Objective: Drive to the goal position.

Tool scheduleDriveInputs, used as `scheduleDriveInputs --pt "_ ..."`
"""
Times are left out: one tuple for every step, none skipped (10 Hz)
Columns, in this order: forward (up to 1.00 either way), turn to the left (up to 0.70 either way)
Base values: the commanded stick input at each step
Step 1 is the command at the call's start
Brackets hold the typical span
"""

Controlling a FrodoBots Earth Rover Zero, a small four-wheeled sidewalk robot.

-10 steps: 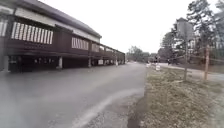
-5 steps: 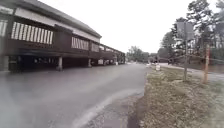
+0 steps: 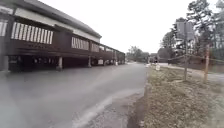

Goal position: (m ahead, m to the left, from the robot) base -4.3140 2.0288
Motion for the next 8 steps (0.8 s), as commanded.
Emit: scheduleDriveInputs --pt "0.70 0.35" --pt "0.70 0.35" --pt "0.70 0.35" --pt "0.70 0.35" --pt "0.70 0.35" --pt "0.70 0.35" --pt "0.70 0.35" --pt "0.70 0.35"
